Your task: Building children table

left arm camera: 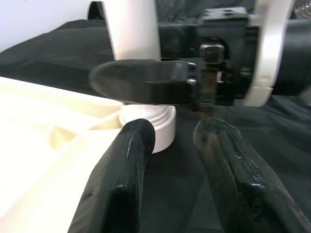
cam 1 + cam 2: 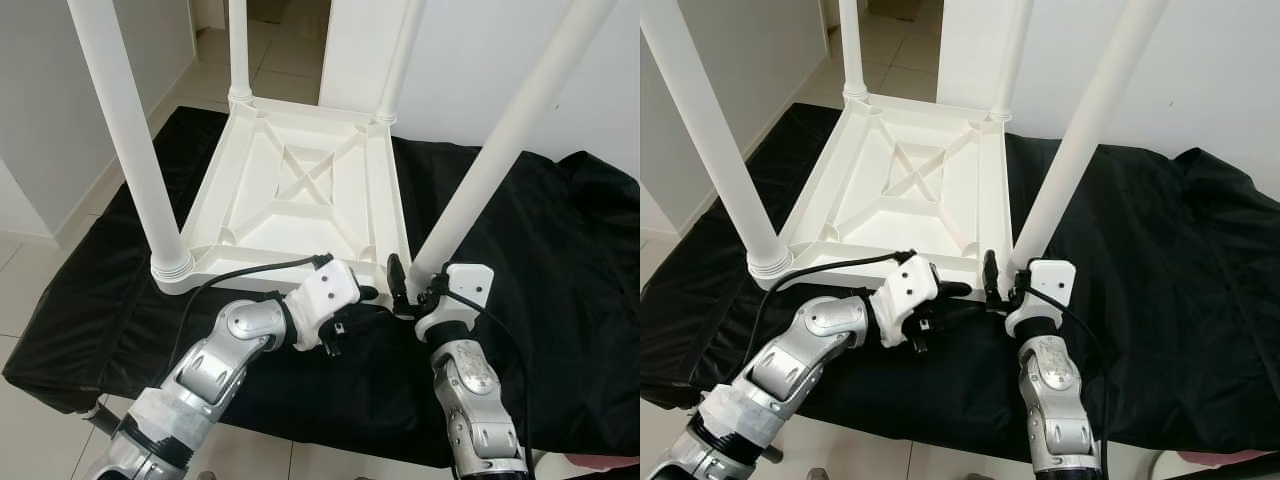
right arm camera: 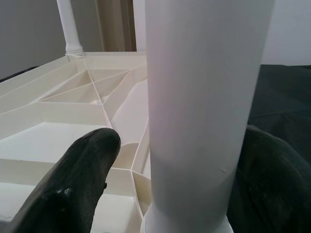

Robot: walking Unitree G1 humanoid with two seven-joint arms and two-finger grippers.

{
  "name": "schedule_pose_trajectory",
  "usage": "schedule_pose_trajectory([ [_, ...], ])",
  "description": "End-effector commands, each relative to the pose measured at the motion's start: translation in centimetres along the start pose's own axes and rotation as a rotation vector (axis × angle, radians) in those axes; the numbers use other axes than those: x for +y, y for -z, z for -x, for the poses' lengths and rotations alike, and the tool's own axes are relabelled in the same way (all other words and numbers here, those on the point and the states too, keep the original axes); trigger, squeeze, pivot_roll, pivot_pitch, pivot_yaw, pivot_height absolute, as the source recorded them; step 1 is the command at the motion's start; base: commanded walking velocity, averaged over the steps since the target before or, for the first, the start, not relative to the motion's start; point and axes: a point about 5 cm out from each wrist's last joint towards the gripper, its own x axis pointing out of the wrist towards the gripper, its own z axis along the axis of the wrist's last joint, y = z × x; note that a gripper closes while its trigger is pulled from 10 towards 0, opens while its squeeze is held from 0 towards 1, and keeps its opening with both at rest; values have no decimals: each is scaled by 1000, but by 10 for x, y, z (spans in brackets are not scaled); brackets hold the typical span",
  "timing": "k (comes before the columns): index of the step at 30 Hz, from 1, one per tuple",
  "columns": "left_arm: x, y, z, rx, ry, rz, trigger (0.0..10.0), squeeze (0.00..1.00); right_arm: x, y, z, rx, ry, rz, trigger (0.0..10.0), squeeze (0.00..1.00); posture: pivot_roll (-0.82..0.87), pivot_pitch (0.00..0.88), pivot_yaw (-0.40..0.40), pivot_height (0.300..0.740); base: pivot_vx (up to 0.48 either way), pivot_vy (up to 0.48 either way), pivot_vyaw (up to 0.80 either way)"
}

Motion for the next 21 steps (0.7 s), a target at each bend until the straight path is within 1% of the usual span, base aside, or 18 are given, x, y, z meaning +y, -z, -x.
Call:
schedule_pose_trajectory([
  [1,1,4,1,8,-25,7,10000,0,-6,4,4,2,12,5,10000,0,-68,0,-78,740,0,0,0],
  [4,2,6,1,15,-41,1,10000,0,-6,6,7,-1,-1,12,10000,0,-68,0,-79,740,0,0,0],
  [5,3,5,2,5,-63,-5,10000,0,-5,6,7,1,-5,14,10000,0,-68,0,-77,740,0,0,0],
  [7,3,5,2,5,-63,-5,10000,0,-5,6,7,1,-5,14,10000,0,-68,0,-77,740,0,0,0],
  [9,12,3,3,-21,-139,2,10000,0,-7,8,10,2,-4,27,10000,0,-70,0,-68,740,0,0,0],
  [10,12,3,3,-21,-139,2,10000,0,-7,8,10,2,-4,27,10000,0,-70,0,-68,740,0,0,0],
  [11,18,3,5,-32,-191,14,10000,0,-9,9,10,2,3,35,10000,0,-71,0,-60,740,0,0,0],
  [12,18,3,5,-32,-191,14,10000,0,-9,9,10,2,3,35,10000,0,-71,0,-60,740,0,0,0],
  [14,29,2,8,-49,-294,30,10000,0,-11,9,10,-7,-5,49,10000,0,-72,0,-34,740,0,0,0],
  [15,37,0,11,-72,-366,52,10000,0,-14,8,9,-16,-10,54,10000,0,-75,0,-3,740,0,0,0],
  [16,42,-2,13,-88,-413,67,10000,0,-16,8,9,-23,-14,56,10000,0,-75,0,-3,740,0,0,0],
  [17,48,-3,16,-99,-456,88,10000,0,-18,8,8,-28,-17,62,10000,0,-76,0,15,740,0,0,0],
  [20,50,-3,18,-104,-477,102,10000,0,-19,8,8,-29,-18,66,10000,0,-76,0,25,740,0,0,0],
  [21,54,-1,21,-101,-513,110,10000,0,-20,8,8,-31,-29,70,10000,0,-73,0,44,740,0,0,0],
])
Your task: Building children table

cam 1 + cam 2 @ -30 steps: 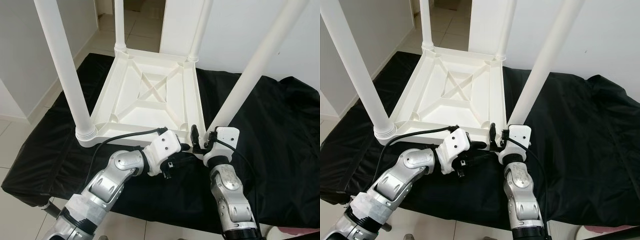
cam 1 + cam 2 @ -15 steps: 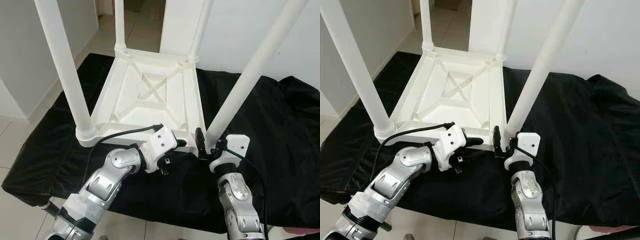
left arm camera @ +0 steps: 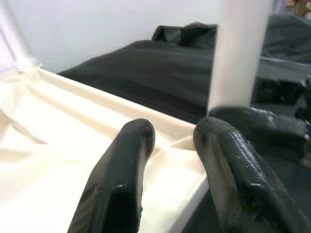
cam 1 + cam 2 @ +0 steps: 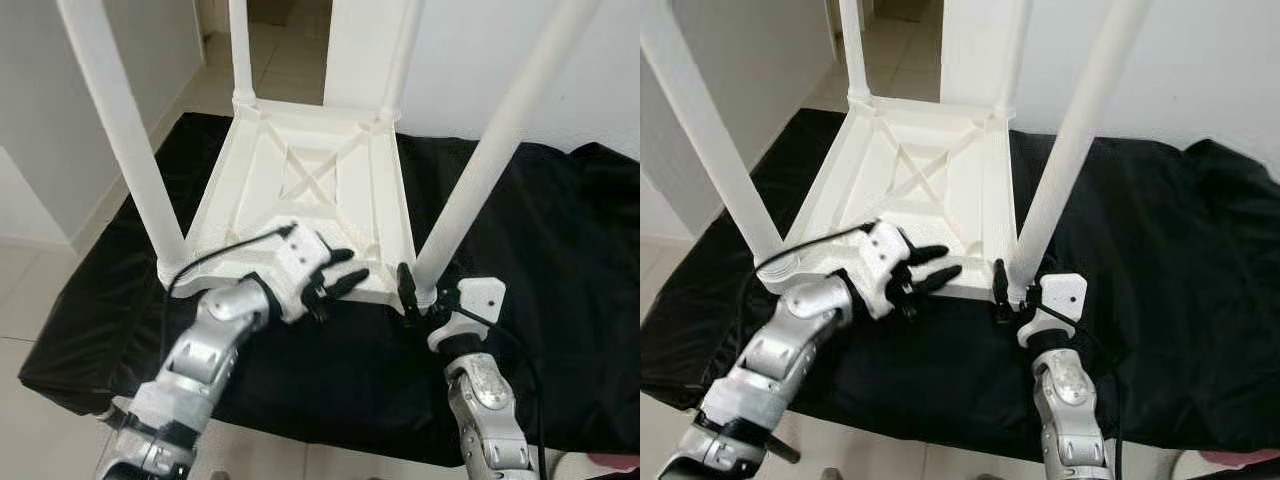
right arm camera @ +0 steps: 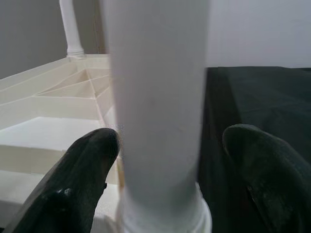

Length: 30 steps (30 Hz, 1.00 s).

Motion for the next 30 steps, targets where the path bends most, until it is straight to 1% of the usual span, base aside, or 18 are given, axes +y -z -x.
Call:
schedule_pose_trajectory([
  [1,17,6,4,22,-224,24,10000,0,0,2,0,-2,-19,-3,10000,0,-72,0,51,740,0,0,0],
  [5,19,6,5,22,-239,24,10000,0,0,2,0,-2,-27,-4,10000,0,-72,0,51,740,0,0,0],
  [6,26,6,7,16,-291,42,10000,0,0,6,-1,10,-49,7,10000,0,-61,0,85,740,0,0,0],
  [7,26,6,7,16,-291,42,10000,0,0,6,-1,10,-49,7,10000,0,-61,0,85,740,0,0,0],
  [8,31,5,7,11,-325,55,10000,0,0,9,-2,20,-64,25,10000,0,-51,0,102,740,0,0,0],
  [9,31,5,7,11,-325,55,10000,0,0,9,-2,20,-64,25,10000,0,-51,0,102,740,0,0,0],
  [11,37,4,8,7,-372,77,10000,0,1,13,-7,24,-82,38,10000,0,-45,0,114,740,0,0,0],
  [15,38,4,7,5,-382,83,10000,0,4,14,-10,18,-96,39,10000,0,-33,0,116,740,0,0,0],
  [17,39,1,4,-4,-388,71,10000,0,6,15,-13,15,-115,43,10000,0,-22,0,107,740,0,0,0],
  [18,39,-1,1,-2,-391,46,10000,0,7,16,-14,15,-127,45,10000,0,-16,0,98,740,0,0,0],
  [19,39,-1,1,-2,-391,46,10000,0,7,16,-14,15,-127,45,10000,0,-16,0,98,740,0,0,0],
  [20,39,-4,-2,-4,-397,19,10000,0,7,16,-15,16,-136,48,10000,0,-15,0,88,740,0,0,0],
  [21,39,-4,-2,-4,-397,19,10000,0,7,16,-15,16,-136,48,10000,0,-15,0,88,740,0,0,0],
  [22,41,-6,-4,-8,-410,-3,10000,0,7,15,-17,11,-143,54,10000,0,-15,0,88,740,0,0,0],
  [24,43,-8,-5,-12,-419,-15,10000,0,7,15,-18,8,-148,58,10000,0,-19,0,81,740,0,0,0],
  [25,43,-8,-5,-12,-419,-15,10000,0,7,15,-18,8,-148,58,10000,0,-19,0,81,740,0,0,0],
  [27,54,-6,-2,0,-452,-6,10000,0,5,14,-21,-2,-165,55,10000,0,-27,0,66,740,0,0,0],
  [30,56,-5,0,4,-459,-2,10000,0,5,13,-21,-5,-170,53,10000,0,-27,0,66,740,0,0,0],
])
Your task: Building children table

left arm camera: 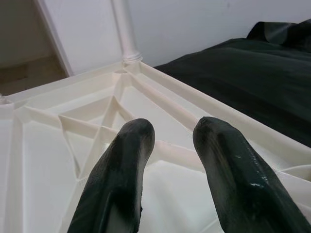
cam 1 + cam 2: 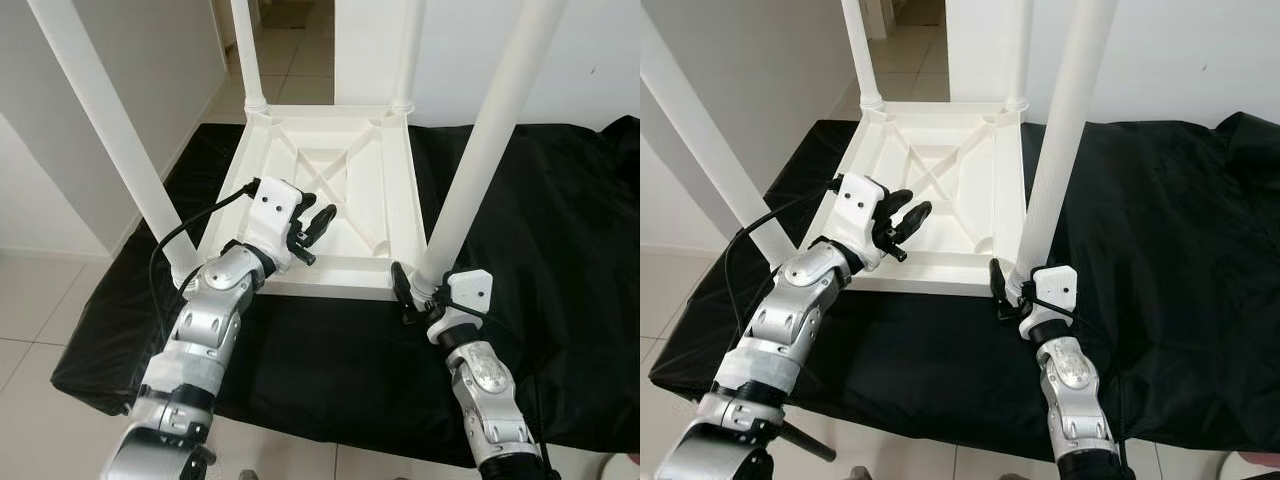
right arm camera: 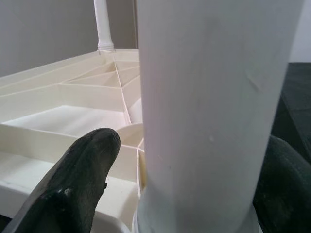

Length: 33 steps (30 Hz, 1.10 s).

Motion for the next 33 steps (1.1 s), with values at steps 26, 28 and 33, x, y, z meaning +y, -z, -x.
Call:
schedule_pose_trajectory([
  [26,58,19,18,-64,-408,196,10000,0,-15,-5,-8,-27,198,-232,10000,0,-54,0,-9,740,0,0,0],
  [28,62,21,22,-69,-438,225,10000,0,-16,-7,-9,-37,218,-264,10000,0,-54,0,-16,740,0,0,0],
  [33,53,30,29,-60,-419,235,10000,0,-13,-10,-10,-64,215,-297,10000,0,-48,0,-26,740,0,0,0],
])
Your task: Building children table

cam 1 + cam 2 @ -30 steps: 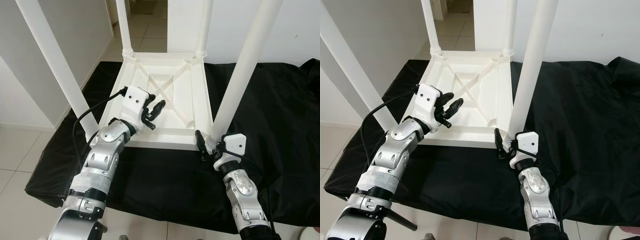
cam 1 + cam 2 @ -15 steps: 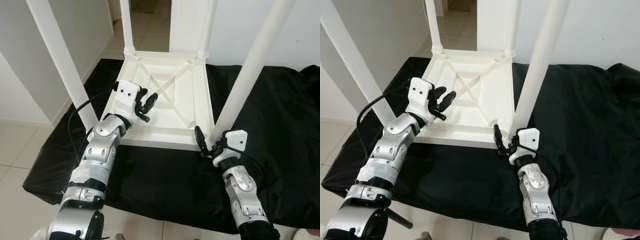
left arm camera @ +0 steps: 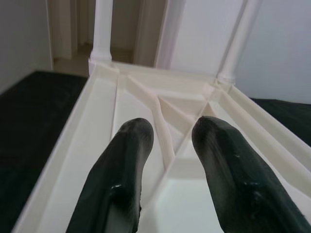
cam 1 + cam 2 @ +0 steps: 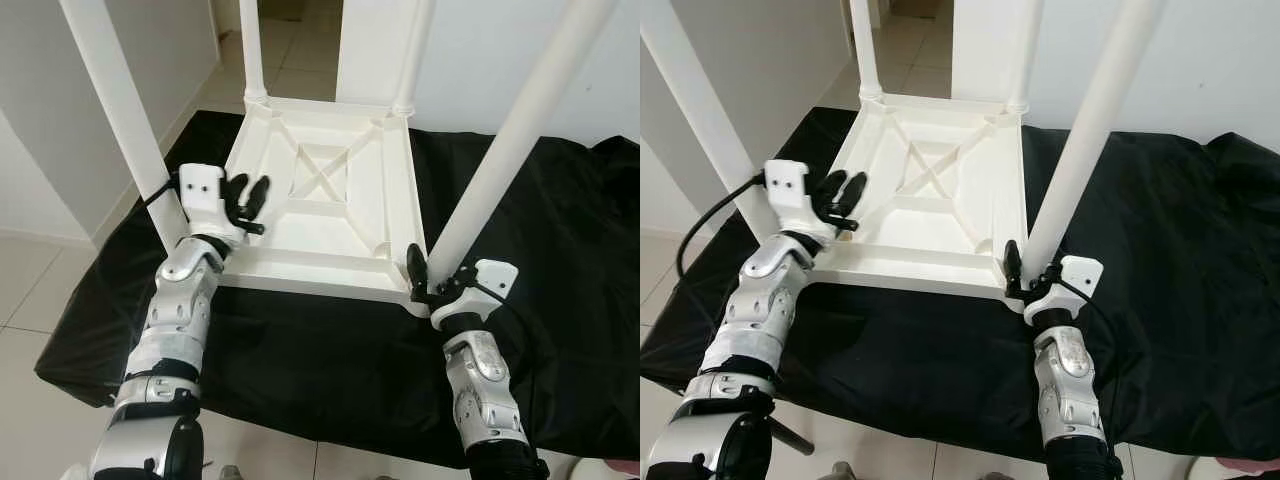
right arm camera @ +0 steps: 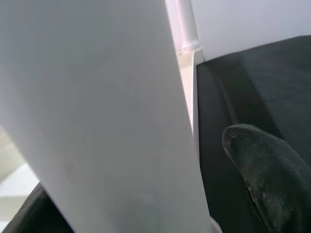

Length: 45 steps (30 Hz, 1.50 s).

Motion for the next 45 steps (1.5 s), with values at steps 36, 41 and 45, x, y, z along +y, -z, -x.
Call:
schedule_pose_trajectory([
  [36,-67,27,38,34,137,-51,10000,0,26,-4,18,-40,96,142,10000,0,-61,0,-8,740,0,0,0],
  [41,-68,26,40,32,145,-45,10000,0,25,-4,18,-41,97,147,10000,0,-62,0,-9,740,0,0,0],
  [45,-68,26,41,30,148,-54,10000,0,22,-5,17,-41,100,155,10000,0,-60,0,-21,740,0,0,0],
])
